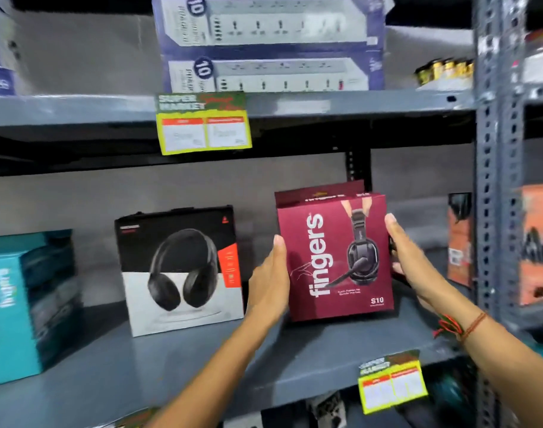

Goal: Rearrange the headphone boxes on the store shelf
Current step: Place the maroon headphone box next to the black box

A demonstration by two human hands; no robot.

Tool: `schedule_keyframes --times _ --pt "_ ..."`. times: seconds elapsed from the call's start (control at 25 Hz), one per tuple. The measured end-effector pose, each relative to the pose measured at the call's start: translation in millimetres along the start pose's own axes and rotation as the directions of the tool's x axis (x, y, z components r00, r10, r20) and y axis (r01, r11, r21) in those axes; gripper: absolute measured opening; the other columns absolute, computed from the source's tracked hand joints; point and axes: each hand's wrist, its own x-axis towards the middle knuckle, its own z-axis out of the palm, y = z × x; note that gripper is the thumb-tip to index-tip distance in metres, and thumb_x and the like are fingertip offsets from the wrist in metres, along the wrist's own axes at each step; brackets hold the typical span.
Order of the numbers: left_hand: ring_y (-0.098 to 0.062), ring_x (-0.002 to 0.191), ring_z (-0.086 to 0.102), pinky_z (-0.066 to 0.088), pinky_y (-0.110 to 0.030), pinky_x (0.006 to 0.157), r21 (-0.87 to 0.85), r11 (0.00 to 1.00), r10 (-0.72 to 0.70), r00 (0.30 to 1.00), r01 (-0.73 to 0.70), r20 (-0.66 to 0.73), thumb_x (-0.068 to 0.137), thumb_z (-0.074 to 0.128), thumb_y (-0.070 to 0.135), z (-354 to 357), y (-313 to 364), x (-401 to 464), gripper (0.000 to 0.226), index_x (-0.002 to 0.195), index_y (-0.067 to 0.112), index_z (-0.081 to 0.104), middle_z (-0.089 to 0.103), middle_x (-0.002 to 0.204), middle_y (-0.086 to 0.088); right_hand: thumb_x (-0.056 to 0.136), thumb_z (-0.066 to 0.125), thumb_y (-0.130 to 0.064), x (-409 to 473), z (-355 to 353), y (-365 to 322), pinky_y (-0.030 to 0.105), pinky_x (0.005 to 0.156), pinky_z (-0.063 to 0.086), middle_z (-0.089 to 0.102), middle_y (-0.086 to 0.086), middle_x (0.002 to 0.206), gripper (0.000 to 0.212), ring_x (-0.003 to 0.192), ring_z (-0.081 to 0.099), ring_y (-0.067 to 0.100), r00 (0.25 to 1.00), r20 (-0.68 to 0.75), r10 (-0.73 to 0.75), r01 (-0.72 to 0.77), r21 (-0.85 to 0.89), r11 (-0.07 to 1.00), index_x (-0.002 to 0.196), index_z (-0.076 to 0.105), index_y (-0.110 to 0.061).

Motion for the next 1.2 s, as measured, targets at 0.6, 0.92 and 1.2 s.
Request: schedule_keyframes --times 0.6,0.92,1.2 --pt "-0.016 0.155 0.030 0.025 -0.051 0.127 0.007 0.998 0.064 0.992 -0.066 0.107 0.089 0.020 0.083 69.2 -32.6 35.8 0.083 0.162 0.044 0.014 0.029 0.168 0.016 0.080 0.041 -0.087 60.6 -33.6 71.5 0.049 0.126 0.024 0.040 -0.011 0.162 0.088 0.149 0.037 0.013 0.990 0.097 0.107 -0.119 0.128 0.985 0.155 0.033 -0.042" --pt "-0.017 0.146 0.045 0.027 -0.052 0.126 -0.386 0.883 -0.212 0.961 0.267 0.178 0.052 0.027 0.109 95.1 -92.4 91.7 0.121 0.156 0.049 0.031 0.045 0.163 0.008 0.100 0.027 -0.066 83.0 -36.4 94.8 0.045 0.122 0.031 0.056 0.001 0.151 0.065 0.140 0.049 0.022 0.971 0.111 0.211 -0.237 0.360 0.902 0.142 0.056 -0.025" --pt "-0.020 0.134 0.058 0.041 -0.046 0.118 -0.184 0.975 -0.084 0.977 0.120 0.195 0.042 0.089 0.076 76.2 -61.2 69.1 0.160 0.163 0.036 -0.008 0.049 0.155 0.007 0.064 0.084 -0.065 76.6 -38.4 104.7 0.047 0.122 0.034 0.065 -0.005 0.142 0.092 0.136 0.057 0.018 0.951 0.305 0.042 -0.156 0.361 0.919 0.145 0.051 -0.035"
